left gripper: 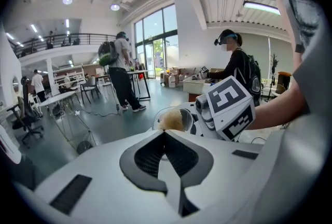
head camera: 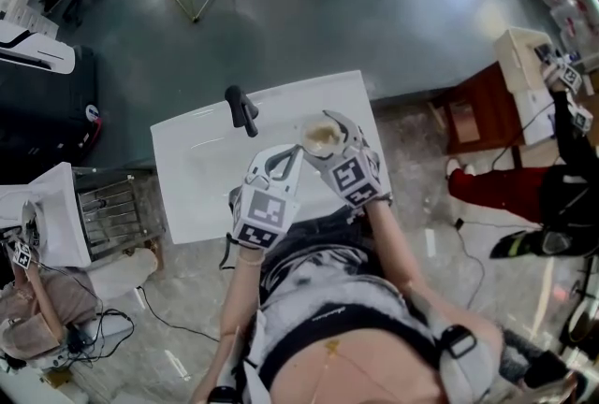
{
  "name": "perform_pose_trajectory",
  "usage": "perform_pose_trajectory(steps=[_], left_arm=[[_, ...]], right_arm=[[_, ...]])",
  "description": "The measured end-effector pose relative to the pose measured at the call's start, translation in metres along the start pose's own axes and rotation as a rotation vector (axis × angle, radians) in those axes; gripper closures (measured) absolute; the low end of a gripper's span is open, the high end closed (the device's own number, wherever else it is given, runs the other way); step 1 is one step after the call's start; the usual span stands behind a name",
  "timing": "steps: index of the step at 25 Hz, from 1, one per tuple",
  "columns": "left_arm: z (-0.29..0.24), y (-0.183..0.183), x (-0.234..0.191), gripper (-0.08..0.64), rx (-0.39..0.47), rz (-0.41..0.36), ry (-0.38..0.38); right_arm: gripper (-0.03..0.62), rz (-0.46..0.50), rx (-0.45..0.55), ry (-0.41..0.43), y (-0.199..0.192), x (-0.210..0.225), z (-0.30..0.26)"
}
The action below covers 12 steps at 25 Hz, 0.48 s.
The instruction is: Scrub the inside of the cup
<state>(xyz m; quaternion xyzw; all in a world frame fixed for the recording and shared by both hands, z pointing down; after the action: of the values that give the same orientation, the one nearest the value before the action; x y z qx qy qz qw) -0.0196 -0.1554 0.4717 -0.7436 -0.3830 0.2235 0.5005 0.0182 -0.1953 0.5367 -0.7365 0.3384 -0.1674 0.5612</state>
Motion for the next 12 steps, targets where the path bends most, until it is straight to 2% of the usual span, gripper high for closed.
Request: perform_pose_trajectory(steps=[12], left_arm=[[-0.034, -0.015, 0.008, 0.560, -0.052, 0.031, -0.071]], right_arm=[[0.193, -0.079, -0.028, -0.034, -0.031, 0.041, -0.017]])
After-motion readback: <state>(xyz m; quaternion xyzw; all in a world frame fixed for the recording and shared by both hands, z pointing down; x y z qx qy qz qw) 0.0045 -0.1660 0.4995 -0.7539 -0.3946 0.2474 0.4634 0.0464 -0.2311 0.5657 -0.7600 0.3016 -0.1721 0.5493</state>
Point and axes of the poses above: the fingertips, and each gripper's own axes: z backward along the fingers, x to its right, y out of its top, the point moved 2 cm from there along z, backward along the fingers, and after that the axes turned 9 degrees about x, right-handed, at the moved point
